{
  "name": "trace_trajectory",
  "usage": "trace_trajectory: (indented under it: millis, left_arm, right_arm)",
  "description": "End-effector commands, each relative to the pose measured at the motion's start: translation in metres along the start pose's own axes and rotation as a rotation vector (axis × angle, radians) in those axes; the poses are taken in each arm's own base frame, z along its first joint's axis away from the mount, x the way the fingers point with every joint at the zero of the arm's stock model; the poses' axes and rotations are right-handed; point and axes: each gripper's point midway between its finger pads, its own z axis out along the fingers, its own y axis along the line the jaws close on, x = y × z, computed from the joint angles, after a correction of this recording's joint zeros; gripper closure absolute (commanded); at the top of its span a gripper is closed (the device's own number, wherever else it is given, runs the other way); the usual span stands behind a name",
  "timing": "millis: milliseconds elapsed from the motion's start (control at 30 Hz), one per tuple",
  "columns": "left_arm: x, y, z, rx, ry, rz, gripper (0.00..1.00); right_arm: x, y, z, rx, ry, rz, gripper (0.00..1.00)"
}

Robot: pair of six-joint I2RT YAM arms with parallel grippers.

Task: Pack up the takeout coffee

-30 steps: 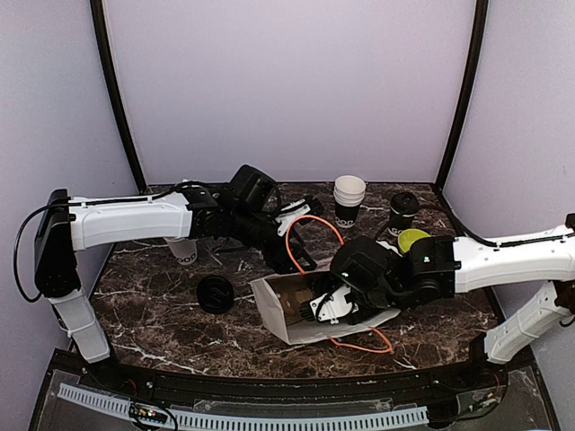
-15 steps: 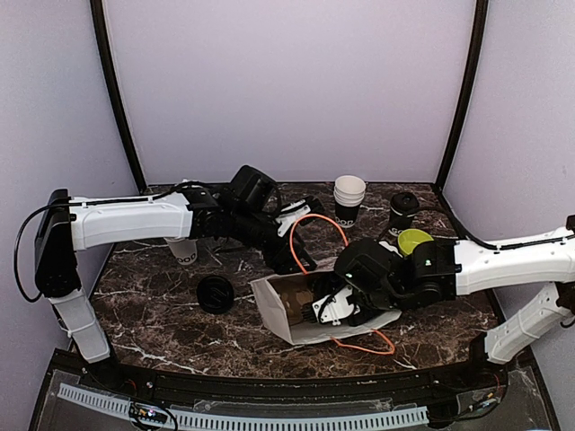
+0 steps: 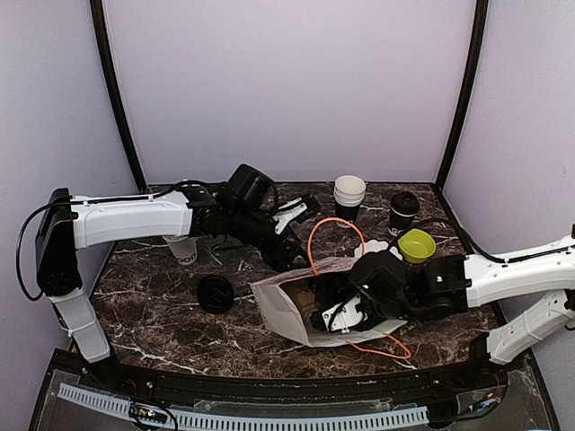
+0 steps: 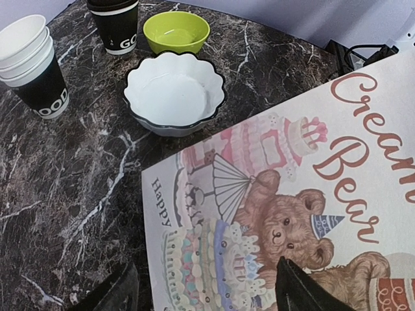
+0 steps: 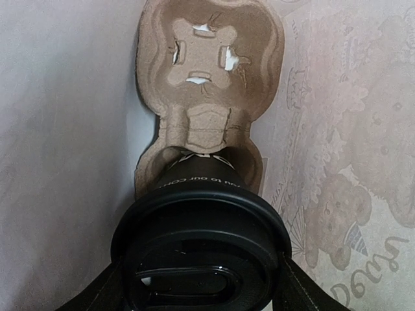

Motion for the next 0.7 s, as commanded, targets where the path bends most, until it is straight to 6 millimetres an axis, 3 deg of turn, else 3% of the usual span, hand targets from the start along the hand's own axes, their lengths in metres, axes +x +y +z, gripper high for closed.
trace_trajectory:
  millis: [0,233,667]
  left_arm:
    - [0.01,0.006,-0.002,0.004,0.025,-0.02,0.25]
    - [0.006,0.018,-0.011,-0.018,0.009,-0.043,0.25]
    - [-0.006,0.034,-0.034,-0.07,-0.027,-0.049,0.25]
  right_arm:
    - [0.003,0.021,0.0,-0.119,0.019,-0.032,0.45]
    - [-0.016,0.023,-0.009,-0.278,-0.019,-0.02,0.45]
    - [-0.019,0.022,-0.009,-0.566,0.021,0.081,0.47]
